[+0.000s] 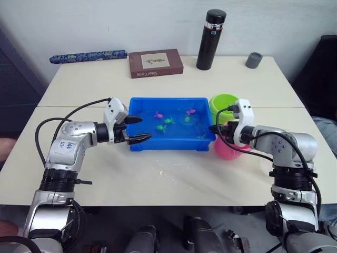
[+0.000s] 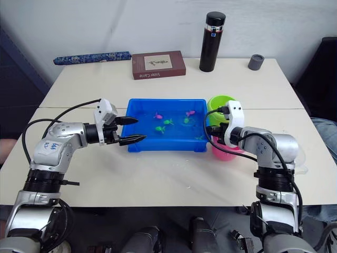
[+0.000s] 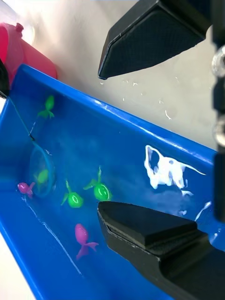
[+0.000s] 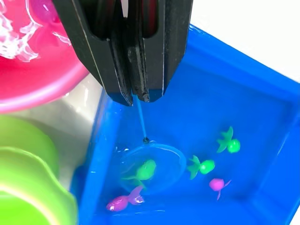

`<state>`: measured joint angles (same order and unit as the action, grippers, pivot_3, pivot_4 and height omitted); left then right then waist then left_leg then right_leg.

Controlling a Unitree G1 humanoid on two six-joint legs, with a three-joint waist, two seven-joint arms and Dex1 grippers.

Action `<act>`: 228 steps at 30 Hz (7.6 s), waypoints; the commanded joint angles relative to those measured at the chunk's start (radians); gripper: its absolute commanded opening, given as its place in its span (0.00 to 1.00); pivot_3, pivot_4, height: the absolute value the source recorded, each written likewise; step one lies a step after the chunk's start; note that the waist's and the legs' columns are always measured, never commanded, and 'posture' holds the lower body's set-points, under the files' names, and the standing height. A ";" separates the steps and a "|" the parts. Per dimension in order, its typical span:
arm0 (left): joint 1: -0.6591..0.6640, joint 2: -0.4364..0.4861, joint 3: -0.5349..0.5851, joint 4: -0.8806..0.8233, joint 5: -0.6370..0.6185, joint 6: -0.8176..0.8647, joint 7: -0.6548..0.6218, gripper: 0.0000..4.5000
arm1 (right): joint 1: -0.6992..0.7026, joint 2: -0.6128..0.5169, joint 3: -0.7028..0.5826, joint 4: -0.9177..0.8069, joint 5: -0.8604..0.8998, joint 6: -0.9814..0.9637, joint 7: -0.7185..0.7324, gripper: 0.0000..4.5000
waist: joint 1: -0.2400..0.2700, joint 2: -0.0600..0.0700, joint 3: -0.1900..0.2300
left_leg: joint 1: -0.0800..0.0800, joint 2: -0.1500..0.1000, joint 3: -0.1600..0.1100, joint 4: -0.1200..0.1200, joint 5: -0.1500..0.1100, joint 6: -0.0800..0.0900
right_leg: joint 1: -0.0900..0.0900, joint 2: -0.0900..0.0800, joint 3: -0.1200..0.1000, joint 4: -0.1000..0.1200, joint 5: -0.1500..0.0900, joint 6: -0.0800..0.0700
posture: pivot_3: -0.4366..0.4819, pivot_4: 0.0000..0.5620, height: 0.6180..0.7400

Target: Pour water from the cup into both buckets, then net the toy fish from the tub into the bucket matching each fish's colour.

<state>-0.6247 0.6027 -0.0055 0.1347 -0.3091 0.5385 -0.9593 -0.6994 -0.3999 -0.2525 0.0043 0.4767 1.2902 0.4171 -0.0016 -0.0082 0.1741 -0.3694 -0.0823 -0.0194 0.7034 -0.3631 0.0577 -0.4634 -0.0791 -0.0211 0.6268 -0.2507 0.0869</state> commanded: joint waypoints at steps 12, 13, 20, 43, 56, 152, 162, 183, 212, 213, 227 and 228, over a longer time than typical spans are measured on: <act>-0.047 -0.004 0.000 0.020 -0.002 -0.045 -0.003 1.00 | -0.033 0.030 -0.051 0.009 0.045 0.045 -0.058 0.00 | -0.001 0.000 0.000 | 0.000 0.000 0.000 -0.001 0.000 0.000 | 0.000 0.000 0.000 0.000 0.000 0.000 | 0.48 0.27 1.00; -0.046 -0.005 0.000 0.019 -0.003 -0.045 -0.003 1.00 | -0.041 0.039 -0.062 0.016 0.045 0.049 -0.070 0.00 | -0.001 0.000 0.000 | 0.000 0.000 0.000 -0.001 0.000 0.000 | 0.000 0.000 0.000 0.000 0.000 0.000 | 0.48 0.27 1.00; -0.050 -0.017 -0.001 0.013 -0.004 -0.051 0.000 1.00 | -0.109 0.095 -0.172 0.080 0.043 0.084 -0.179 0.00 | -0.001 0.000 0.000 | 0.000 0.000 0.000 -0.001 0.000 0.000 | -0.001 0.000 0.000 0.000 0.000 0.000 | 0.48 0.27 1.00; -0.066 -0.040 -0.012 0.050 0.004 -0.093 -0.007 1.00 | -0.212 0.214 -0.404 -0.015 0.067 0.322 -0.327 0.00 | -0.004 0.001 0.000 | 0.000 0.000 0.001 -0.002 0.000 0.000 | -0.001 0.000 0.001 0.000 0.000 0.000 | 0.48 0.27 1.00; -0.084 -0.048 -0.018 0.085 0.013 -0.126 -0.015 1.00 | -0.245 0.268 -0.503 0.040 0.051 0.324 -0.454 0.00 | -0.007 0.002 0.000 | 0.000 0.000 0.001 -0.004 0.001 -0.001 | -0.002 0.000 0.001 0.000 0.000 0.000 | 0.48 0.27 1.00; -0.307 -0.229 -0.120 0.349 0.024 -0.223 -0.237 1.00 | 0.579 -0.260 -0.194 -0.945 0.000 -0.248 0.003 0.00 | 0.035 0.002 0.000 | -0.001 0.000 -0.001 -0.003 0.001 -0.001 | 0.000 0.000 -0.001 -0.004 0.000 0.000 | 0.48 0.27 1.00; -0.395 -0.352 -0.164 0.491 0.036 -0.312 -0.337 1.00 | 1.026 -0.264 -0.487 -1.051 -0.101 -0.471 0.021 0.00 | 0.037 0.002 0.000 | 0.000 -0.001 0.000 -0.004 0.001 0.001 | 0.002 0.000 0.001 -0.005 0.001 0.001 | 0.48 0.27 1.00; -0.417 -0.344 -0.132 0.573 0.066 -0.380 -0.344 1.00 | 1.290 -0.562 -0.422 -0.756 -1.102 -1.420 0.066 0.00 | 0.035 0.000 0.000 | 0.002 -0.001 0.002 -0.003 0.001 0.001 | 0.003 0.001 0.003 -0.006 0.001 0.002 | 0.48 0.27 1.00; 0.044 0.032 0.079 -0.017 0.023 -0.042 -0.036 1.00 | 0.187 -0.300 0.357 -0.339 -0.405 -0.674 0.333 0.00 | 0.027 -0.001 0.000 | 0.000 0.001 0.000 -0.003 0.002 -0.001 | 0.000 0.001 0.001 -0.002 0.002 -0.001 | 0.48 0.27 1.00; 0.075 0.043 0.084 -0.059 0.022 -0.027 -0.026 1.00 | 0.174 -0.291 0.380 -0.326 -0.395 -0.665 0.351 0.00 | 0.026 -0.001 0.000 | 0.000 0.001 0.000 -0.002 0.002 -0.001 | 0.000 0.001 0.001 -0.003 0.002 -0.001 | 0.48 0.27 1.00; 0.138 0.064 0.097 -0.181 -0.014 0.037 0.038 1.00 | 0.080 -0.281 0.465 -0.147 -0.515 -0.802 0.314 0.00 | 0.022 -0.001 0.000 | 0.001 0.001 0.000 -0.003 0.002 -0.001 | 0.000 0.001 0.000 -0.002 0.002 -0.001 | 0.48 0.27 1.00; 0.134 0.063 0.095 -0.178 -0.014 0.036 0.040 1.00 | 0.077 -0.285 0.476 -0.133 -0.525 -0.813 0.317 0.00 | 0.021 -0.001 0.000 | 0.000 0.001 0.000 -0.003 0.002 -0.001 | 0.000 0.001 0.000 -0.002 0.002 -0.001 | 0.48 0.27 1.00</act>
<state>-0.4853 0.6544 0.0693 -0.0079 -0.3067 0.5810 -0.9271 -0.5875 -0.6687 0.2205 -0.1540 -0.0102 0.5243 0.7384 0.0193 -0.0088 0.1745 -0.3688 -0.0809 -0.0193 0.7007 -0.3610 0.0564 -0.4634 -0.0777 -0.0210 0.6243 -0.2491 0.0857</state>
